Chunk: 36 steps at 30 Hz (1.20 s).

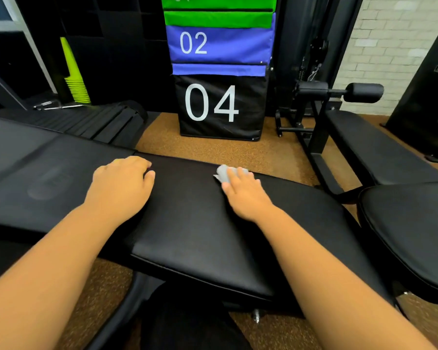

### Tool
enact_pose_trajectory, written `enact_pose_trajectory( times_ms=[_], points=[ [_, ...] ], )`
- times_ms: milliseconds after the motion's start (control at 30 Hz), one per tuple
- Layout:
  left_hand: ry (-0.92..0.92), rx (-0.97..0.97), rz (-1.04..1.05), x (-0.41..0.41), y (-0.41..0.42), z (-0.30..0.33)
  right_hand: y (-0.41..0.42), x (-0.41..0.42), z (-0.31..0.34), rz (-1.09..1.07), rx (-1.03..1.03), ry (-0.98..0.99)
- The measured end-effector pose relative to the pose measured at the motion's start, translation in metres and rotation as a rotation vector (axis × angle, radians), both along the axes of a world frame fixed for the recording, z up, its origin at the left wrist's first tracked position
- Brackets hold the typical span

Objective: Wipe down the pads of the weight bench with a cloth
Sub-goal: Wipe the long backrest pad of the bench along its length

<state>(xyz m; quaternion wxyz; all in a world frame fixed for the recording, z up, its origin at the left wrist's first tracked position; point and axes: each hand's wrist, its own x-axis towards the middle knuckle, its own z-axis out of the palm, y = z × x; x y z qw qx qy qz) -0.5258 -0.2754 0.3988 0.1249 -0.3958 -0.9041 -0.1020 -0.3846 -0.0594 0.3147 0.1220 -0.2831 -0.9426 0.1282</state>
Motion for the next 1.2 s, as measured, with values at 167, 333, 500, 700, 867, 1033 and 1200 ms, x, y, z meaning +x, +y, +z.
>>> enact_pose_trajectory(
  times_ms=[167,333,500,700,867,1033,1200],
  points=[
    [0.008,-0.024,-0.03,0.004,0.0,-0.005,0.005,0.013,0.004,0.154,-0.045,0.042],
    [0.009,-0.014,0.054,-0.018,-0.021,-0.001,0.047,0.029,-0.004,-0.122,-0.1,-0.049],
    [-0.051,0.003,0.102,-0.031,-0.028,0.005,-0.031,-0.01,0.013,0.11,0.065,0.022],
    [-0.111,-0.017,0.11,-0.05,-0.041,0.001,-0.075,-0.007,0.028,0.424,-0.106,-0.023],
    [-0.194,-0.021,0.092,-0.057,-0.041,-0.008,-0.02,-0.042,0.033,0.167,-0.128,-0.018],
    [-0.311,-0.18,-0.071,-0.079,-0.05,0.007,-0.067,-0.042,0.043,0.378,-0.013,-0.052],
    [-0.16,-0.146,-0.167,-0.087,-0.064,0.004,-0.095,-0.025,0.046,0.643,-0.023,-0.052]
  ],
)
